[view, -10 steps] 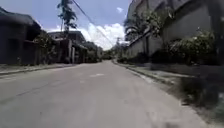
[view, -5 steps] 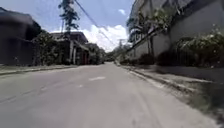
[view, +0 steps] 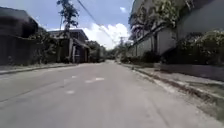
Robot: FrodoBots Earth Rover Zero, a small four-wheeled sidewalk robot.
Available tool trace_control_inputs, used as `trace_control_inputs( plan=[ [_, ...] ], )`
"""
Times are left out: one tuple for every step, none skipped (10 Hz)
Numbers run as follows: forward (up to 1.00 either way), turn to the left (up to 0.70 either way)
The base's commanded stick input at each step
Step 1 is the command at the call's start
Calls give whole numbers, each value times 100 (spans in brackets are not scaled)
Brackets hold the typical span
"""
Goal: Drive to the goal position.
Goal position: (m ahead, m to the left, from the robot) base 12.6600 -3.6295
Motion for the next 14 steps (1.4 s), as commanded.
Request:
trace_control_inputs(
  plan=[
    [100,0],
    [100,0],
    [100,0],
    [100,0],
    [100,0],
    [100,0],
    [100,0],
    [100,0],
    [100,-9],
    [100,-28],
    [100,-33],
    [100,-15],
    [100,0],
    [100,0]
  ],
)
